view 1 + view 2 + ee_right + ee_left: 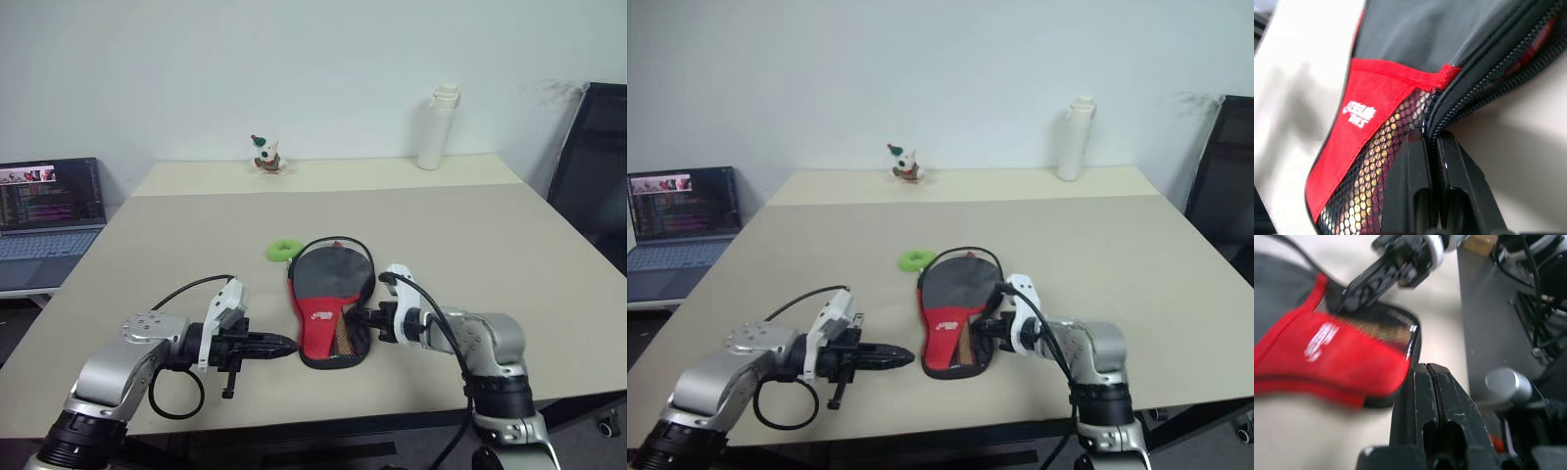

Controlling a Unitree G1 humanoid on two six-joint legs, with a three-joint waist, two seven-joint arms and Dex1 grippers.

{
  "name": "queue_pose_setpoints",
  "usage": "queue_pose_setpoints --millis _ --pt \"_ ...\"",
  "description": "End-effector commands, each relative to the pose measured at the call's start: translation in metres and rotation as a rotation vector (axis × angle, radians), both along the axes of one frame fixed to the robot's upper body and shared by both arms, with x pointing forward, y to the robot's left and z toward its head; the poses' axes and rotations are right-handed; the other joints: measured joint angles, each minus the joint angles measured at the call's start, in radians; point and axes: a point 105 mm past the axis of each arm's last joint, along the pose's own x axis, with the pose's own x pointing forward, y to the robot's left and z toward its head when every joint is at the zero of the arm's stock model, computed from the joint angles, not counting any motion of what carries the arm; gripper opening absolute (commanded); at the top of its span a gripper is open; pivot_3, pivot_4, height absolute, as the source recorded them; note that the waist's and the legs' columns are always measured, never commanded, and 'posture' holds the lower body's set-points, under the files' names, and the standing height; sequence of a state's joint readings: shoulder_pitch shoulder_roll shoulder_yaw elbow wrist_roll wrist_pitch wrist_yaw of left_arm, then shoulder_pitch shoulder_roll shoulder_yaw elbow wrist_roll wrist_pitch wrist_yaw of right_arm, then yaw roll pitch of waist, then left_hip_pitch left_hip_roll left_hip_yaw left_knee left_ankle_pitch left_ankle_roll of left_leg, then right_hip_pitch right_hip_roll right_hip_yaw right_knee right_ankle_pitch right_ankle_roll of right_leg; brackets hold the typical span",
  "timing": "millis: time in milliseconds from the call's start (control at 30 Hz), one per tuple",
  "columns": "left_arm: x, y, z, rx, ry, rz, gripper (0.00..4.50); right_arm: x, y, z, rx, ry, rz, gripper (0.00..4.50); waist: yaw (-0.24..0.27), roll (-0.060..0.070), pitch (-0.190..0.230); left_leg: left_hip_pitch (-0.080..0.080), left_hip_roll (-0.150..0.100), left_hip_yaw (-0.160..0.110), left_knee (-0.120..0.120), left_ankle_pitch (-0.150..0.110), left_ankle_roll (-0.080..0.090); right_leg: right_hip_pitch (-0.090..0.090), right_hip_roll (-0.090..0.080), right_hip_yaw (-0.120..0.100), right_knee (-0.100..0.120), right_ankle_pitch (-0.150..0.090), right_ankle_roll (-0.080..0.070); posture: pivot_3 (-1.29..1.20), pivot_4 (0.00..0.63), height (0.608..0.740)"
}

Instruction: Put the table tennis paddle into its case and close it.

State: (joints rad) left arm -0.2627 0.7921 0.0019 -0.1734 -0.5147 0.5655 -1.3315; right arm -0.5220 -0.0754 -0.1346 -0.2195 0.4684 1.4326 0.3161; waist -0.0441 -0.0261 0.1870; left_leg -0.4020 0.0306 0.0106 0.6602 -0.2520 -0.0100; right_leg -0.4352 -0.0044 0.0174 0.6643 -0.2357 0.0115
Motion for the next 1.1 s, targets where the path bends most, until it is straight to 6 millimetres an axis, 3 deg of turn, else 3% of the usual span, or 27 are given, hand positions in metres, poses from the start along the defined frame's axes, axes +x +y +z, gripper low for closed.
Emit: queue_pose_setpoints --millis 33,300,800,933,1100 --pt "-0.008 -0.003 0.006 0.002 -0.020 -0.064 0.00 -0.023 -0.002 0.009 0.028 0.002 0.006 0.03 0.002 0.000 0.000 0.000 0.000 0.000 0.000 0.000 0.000 0.000 0.000 0.000 0.000 0.000 0.000 0.00 0.150 0.740" --pt "-0.008 0.000 0.005 0.015 -0.021 -0.075 0.00 -0.042 -0.008 0.003 0.048 0.012 -0.038 0.03 0.003 0.000 0.000 0.000 0.000 0.000 0.000 0.000 0.000 0.000 0.000 0.000 -0.001 0.000 0.000 0.00 0.150 0.740" --pt "-0.006 -0.001 0.002 0.020 -0.031 -0.070 0.00 -0.048 -0.011 -0.004 0.045 0.038 -0.079 0.03 0.003 0.000 0.000 0.000 0.000 0.000 0.000 0.000 0.000 0.000 0.000 0.000 -0.001 0.000 0.000 0.00 0.150 0.740" --pt "-0.004 -0.001 0.001 0.017 -0.034 -0.058 0.00 -0.047 -0.017 -0.001 0.004 0.015 -0.074 1.09 0.003 0.000 0.000 0.000 0.000 0.000 0.000 0.000 0.000 0.000 0.000 0.000 -0.001 0.000 0.000 0.00 0.150 0.740" --pt "0.005 0.000 -0.002 0.013 -0.044 0.002 0.00 -0.049 -0.021 0.008 -0.049 -0.048 -0.017 2.84 0.003 0.000 0.000 0.000 0.000 0.000 0.000 0.000 0.000 0.001 0.000 0.000 -0.001 0.000 0.000 0.00 0.150 0.740"
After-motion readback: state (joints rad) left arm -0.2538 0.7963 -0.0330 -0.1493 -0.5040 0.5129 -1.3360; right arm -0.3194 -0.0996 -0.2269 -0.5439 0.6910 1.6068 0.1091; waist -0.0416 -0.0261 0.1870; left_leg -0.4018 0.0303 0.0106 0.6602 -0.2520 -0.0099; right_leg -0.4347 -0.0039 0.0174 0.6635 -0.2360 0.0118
